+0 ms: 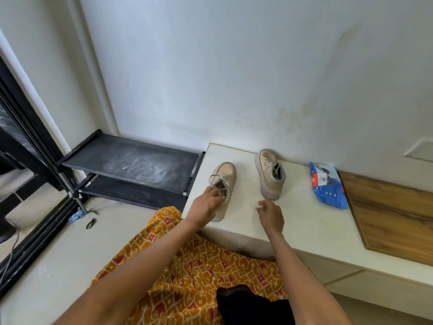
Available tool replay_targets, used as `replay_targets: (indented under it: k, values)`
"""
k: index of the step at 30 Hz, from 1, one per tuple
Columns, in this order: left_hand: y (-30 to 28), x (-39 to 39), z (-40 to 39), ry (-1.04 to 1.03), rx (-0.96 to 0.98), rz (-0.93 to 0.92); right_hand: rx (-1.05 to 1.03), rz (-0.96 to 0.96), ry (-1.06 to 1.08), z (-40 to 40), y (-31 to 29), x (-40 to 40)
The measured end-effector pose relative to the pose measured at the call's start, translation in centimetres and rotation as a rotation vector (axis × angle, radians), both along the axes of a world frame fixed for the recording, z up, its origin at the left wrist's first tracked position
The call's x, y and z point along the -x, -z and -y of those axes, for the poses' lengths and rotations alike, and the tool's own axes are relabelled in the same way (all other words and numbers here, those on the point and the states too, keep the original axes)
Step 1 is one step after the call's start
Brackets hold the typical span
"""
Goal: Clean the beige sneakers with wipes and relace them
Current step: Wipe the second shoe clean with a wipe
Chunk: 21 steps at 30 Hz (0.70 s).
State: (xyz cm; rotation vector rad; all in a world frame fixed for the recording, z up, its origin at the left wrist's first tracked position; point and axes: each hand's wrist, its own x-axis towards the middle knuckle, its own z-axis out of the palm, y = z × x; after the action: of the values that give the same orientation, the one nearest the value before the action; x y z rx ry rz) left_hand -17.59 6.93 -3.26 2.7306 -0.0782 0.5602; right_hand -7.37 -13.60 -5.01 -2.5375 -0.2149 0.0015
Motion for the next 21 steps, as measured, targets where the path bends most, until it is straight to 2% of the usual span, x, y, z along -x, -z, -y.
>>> replay_targets:
  k: [4,12,15,17,21]
  values:
    - [-0.3,1.2,-2.7,-0.005,0.0,0.038,-0.222,0.011,-0.049,-2.8,-1.5,-0.3]
    - [-0.1,2.3,-5.4,-0.161,0.047,0.017,-0.265,0.135,-0.098,-8.3,-2.9,0.7]
    - [0.0,2.3,-4.1,-0.166,-0.015,-0.02,-0.33,0.131,-0.071,-10.0,-3.1,1.4]
    - [0.2,2.4,-2.8,-0.142,-0.073,-0.014,-0.286,0.12,-0.125,-10.7,-2.6,1.8]
    - [1.0,2.5,-0.8,-0.17,-0.102,0.001,-0.029,0.169,-0.112,-9.1,-0.9,1.3]
